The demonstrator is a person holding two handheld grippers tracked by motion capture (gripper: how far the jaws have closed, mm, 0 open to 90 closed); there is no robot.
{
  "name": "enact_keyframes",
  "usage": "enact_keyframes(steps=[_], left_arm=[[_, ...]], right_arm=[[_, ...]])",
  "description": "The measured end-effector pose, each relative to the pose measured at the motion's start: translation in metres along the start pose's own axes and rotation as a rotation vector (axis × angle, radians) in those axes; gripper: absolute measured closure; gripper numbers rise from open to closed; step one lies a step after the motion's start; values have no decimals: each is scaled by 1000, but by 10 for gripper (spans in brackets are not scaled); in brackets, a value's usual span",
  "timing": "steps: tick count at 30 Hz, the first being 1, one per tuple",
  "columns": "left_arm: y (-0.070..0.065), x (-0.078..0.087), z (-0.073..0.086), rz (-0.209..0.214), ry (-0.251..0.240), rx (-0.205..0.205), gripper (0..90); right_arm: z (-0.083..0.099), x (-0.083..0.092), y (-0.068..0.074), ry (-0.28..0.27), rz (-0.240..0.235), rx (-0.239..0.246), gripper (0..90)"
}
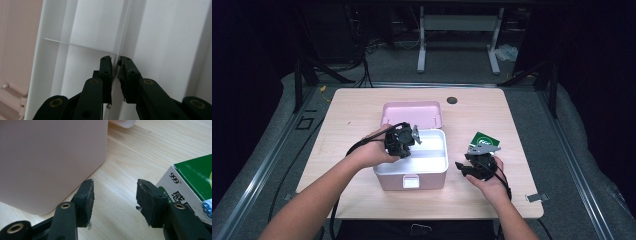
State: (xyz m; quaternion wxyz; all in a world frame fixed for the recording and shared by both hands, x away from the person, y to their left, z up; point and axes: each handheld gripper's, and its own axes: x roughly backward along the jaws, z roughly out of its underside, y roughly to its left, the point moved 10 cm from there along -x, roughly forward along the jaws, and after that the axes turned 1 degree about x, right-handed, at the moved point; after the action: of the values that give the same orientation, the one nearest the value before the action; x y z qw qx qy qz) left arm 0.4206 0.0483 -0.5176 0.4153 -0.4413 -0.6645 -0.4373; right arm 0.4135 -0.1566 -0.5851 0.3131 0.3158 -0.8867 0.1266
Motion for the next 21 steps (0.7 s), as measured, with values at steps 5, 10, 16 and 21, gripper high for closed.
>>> enact_keyframes(steps=[5, 10, 16, 21], left_arm=[[0, 0, -1, 14, 25, -15, 812], [1, -1, -1, 27, 60, -39, 815], [1, -2, -3, 38, 96, -68, 824], [1, -2, -3, 50, 107, -74, 830]], right_arm=[[0, 0, 0, -1, 3, -3, 480], [0, 0, 0, 0, 2, -4, 480], [0, 0, -1, -1, 0, -4, 481], [0, 0, 0, 0, 1, -5, 480]])
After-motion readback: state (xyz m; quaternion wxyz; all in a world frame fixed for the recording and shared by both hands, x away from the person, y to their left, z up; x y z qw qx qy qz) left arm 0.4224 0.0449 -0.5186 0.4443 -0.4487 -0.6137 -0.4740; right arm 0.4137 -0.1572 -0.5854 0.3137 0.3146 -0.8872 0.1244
